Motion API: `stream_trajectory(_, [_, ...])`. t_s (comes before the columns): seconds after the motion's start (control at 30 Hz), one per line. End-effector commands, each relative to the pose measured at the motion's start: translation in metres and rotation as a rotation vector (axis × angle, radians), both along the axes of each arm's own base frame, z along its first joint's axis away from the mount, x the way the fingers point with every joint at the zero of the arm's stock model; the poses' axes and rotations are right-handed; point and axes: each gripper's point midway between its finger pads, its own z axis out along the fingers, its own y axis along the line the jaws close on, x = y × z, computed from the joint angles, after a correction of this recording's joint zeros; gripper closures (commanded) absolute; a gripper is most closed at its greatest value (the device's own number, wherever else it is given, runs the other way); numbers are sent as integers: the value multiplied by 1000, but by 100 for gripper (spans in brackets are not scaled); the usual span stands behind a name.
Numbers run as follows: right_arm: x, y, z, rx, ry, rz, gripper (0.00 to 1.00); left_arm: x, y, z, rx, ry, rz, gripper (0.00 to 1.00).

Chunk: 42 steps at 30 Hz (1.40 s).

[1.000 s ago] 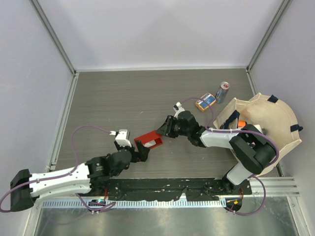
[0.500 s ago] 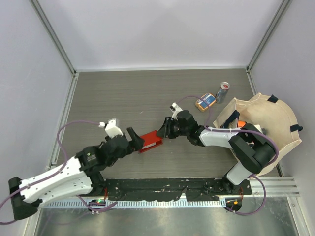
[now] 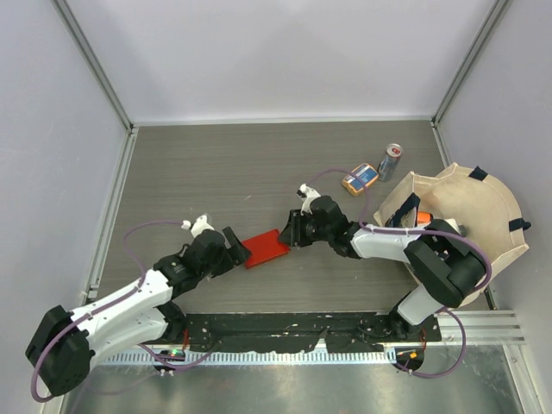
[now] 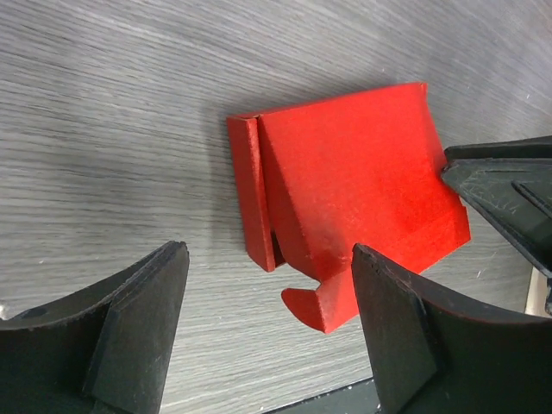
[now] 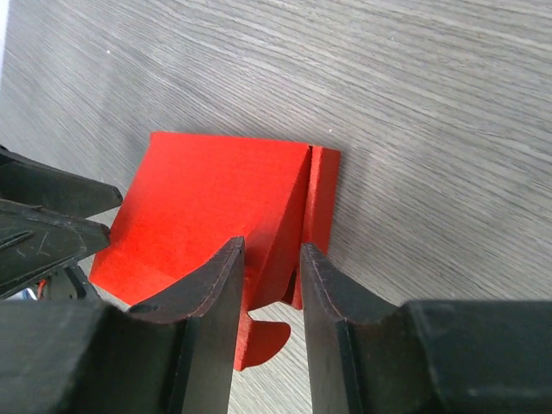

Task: Fold the paper box

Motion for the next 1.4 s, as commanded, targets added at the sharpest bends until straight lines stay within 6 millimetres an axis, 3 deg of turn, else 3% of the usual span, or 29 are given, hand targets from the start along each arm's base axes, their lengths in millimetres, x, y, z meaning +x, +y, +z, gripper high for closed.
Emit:
stream_trajectory(0.0, [2, -9, 7, -49, -85, 14, 62, 13, -23, 7, -85, -84, -67, 21])
stream_trajectory(0.3, [2, -20, -3, -67, -69, -14, 59, 15, -22, -26, -3, -27, -93, 37])
stream_trajectory(0.8, [5, -27, -31, -21, -14, -33, 66, 30, -16, -39, 60, -30, -92, 59])
stream_trajectory(0.93, [6, -27, -16, -1, -18, -47, 60, 31, -18, -43, 60, -15, -108, 67])
stream_trajectory(1.13, [5, -17, 16, 103, -21, -35, 50, 29, -17, -43, 61, -15, -116, 69])
stream_trajectory(1.2, [4, -13, 16, 124, -18, -19, 50, 30, -16, -43, 61, -24, -112, 69])
stream_trajectory(1.37, [8, -10, -9, 95, 23, -20, 55, 31, -16, -42, 61, -24, -115, 70])
